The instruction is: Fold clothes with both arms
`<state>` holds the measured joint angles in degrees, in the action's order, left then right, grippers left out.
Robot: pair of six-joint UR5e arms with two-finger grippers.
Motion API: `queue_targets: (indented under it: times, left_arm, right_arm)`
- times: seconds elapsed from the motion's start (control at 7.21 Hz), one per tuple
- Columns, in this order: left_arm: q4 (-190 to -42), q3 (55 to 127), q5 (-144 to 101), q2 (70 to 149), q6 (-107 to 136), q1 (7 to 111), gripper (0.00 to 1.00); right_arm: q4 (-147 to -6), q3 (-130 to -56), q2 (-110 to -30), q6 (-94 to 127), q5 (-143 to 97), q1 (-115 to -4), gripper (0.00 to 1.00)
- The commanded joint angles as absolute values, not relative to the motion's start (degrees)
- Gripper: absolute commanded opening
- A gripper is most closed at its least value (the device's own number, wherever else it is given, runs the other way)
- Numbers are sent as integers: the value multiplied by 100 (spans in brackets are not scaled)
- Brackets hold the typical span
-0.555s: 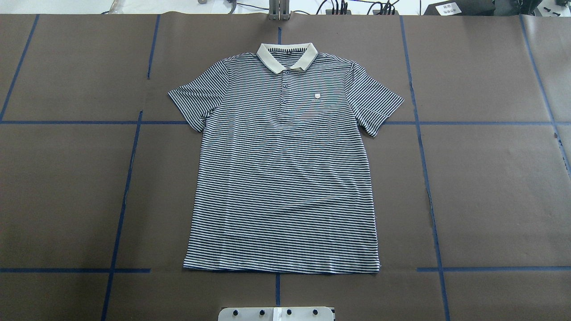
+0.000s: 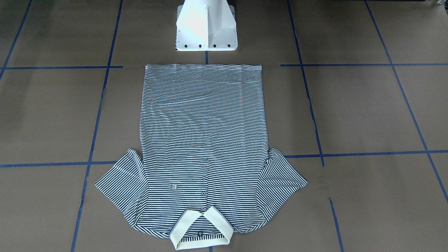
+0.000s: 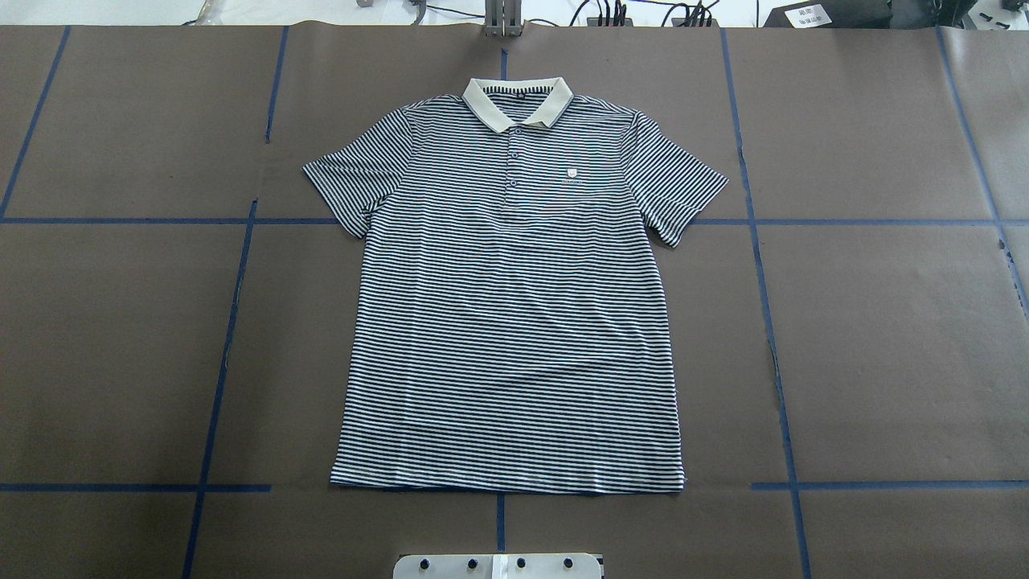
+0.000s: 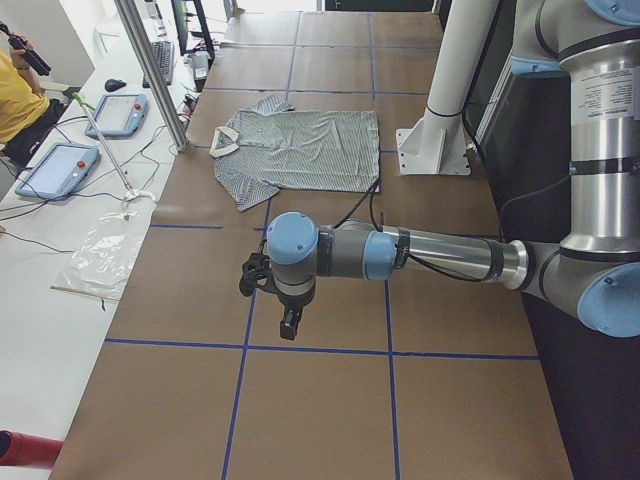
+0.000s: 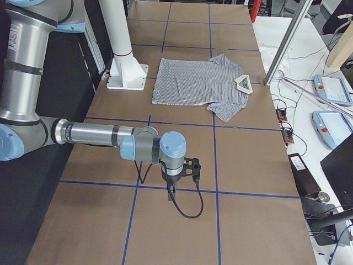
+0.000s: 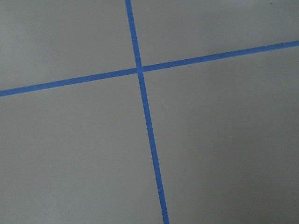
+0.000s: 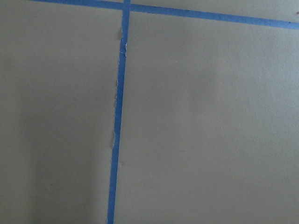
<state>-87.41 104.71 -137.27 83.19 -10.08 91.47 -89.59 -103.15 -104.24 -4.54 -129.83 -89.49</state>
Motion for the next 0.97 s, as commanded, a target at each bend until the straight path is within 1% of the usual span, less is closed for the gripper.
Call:
queue_targets:
  times: [0.0, 0.14, 0.28, 0.42, 0.55, 0.69, 0.83]
  left_arm:
    - [-9872, 10617, -13667, 8358, -1002, 9141, 100]
    - [-10801, 10556, -13623, 8428, -1002, 9141, 100]
    - [-11785, 10295, -13301, 8855, -993, 9141, 100]
    - [-12152, 10135, -13272, 8816, -993, 9141, 100]
    - [-12268, 9847, -13271, 9146, -906, 9132, 100]
    - [-12287, 9835, -13280, 9202, -818, 9132, 100]
    - [-12287, 9878, -13280, 9202, -809, 9132, 100]
  right_arm:
    - [-8956, -10458, -10013, -422, -13147, -8903, 100]
    - [-8947, -10450, -9480, -439, -13140, -8903, 100]
    - [-8947, -10415, -8918, -431, -13140, -8903, 100]
    - [-8704, -10363, -8912, -492, -13140, -8903, 100]
    - [-7970, -10014, -8895, -414, -13340, -8903, 100]
    - [-7598, -9671, -8799, -422, -13994, -8903, 100]
    - [-7542, -9598, -8485, 91, -13992, -8738, 100]
